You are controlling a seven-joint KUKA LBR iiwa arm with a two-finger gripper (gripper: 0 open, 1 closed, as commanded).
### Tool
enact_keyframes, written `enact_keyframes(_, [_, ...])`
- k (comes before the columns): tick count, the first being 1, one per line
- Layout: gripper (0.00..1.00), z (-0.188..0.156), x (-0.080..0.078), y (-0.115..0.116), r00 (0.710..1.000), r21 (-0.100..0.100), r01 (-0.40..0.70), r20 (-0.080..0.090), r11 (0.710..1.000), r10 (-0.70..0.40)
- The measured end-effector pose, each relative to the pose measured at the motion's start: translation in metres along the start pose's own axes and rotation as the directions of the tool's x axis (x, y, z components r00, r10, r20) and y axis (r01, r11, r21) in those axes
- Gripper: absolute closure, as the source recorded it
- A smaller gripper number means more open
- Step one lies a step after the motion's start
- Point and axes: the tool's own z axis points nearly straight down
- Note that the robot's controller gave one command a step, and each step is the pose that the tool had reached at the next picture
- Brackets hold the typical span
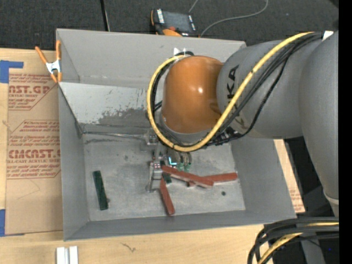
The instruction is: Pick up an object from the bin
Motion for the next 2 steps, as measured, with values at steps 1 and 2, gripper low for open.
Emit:
enact_keyframes(1, [0.0, 0.114, -0.041, -0.056, 0.995, 0.002, 0.101, 0.001, 0.995, -0.101])
enact_keyframes(2, [0.0, 0.112, -0.026, -0.116, 1.0, 0.002, 0.018, 0.006, 1.0, -0.018])
